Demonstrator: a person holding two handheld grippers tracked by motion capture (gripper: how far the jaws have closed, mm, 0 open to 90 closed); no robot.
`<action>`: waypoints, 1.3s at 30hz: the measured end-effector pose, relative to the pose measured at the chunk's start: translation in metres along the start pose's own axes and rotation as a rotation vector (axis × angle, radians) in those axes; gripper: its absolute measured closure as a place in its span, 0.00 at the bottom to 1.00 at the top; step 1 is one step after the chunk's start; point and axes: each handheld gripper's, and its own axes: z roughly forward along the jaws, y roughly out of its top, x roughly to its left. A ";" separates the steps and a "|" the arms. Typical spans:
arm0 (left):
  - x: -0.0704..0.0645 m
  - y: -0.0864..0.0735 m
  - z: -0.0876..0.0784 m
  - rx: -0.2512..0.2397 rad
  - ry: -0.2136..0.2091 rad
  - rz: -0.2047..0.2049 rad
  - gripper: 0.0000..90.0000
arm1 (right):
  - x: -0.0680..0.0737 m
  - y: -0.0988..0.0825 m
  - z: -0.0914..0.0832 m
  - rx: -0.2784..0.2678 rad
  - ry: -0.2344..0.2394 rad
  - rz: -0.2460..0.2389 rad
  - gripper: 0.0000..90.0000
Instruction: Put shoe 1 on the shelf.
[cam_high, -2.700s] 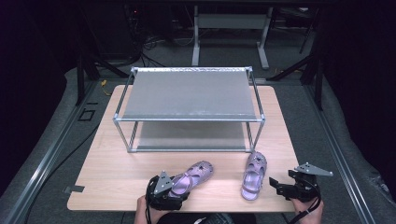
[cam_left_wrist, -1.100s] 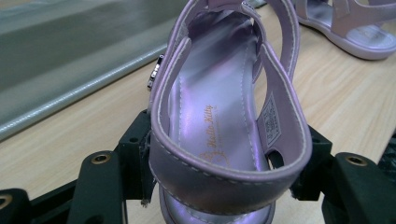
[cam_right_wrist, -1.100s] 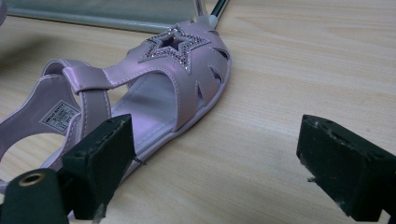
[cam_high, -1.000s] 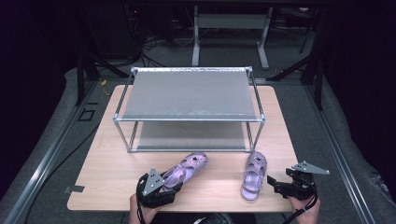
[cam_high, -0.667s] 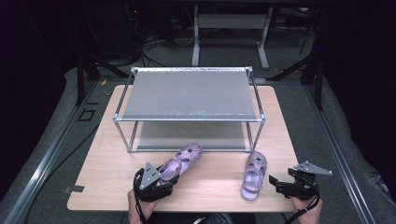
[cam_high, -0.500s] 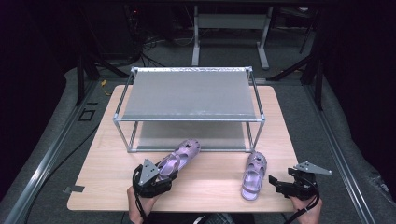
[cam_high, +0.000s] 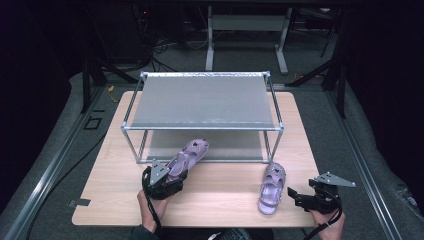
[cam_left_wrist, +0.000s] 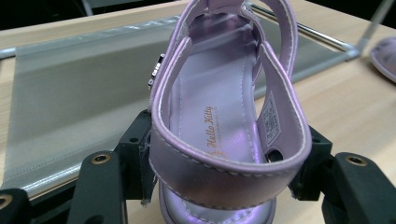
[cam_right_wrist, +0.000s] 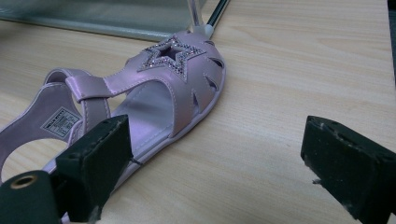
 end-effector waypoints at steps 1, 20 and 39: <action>0.001 0.001 0.002 0.002 0.008 0.000 0.43 | 0.000 0.000 0.000 0.001 0.000 -0.002 0.09; 0.019 0.014 0.062 0.054 0.109 -0.074 0.43 | -0.002 0.000 -0.004 0.000 -0.008 -0.004 0.10; 0.025 0.023 0.103 0.099 0.189 -0.115 0.43 | -0.004 -0.001 -0.009 -0.004 -0.009 0.000 0.10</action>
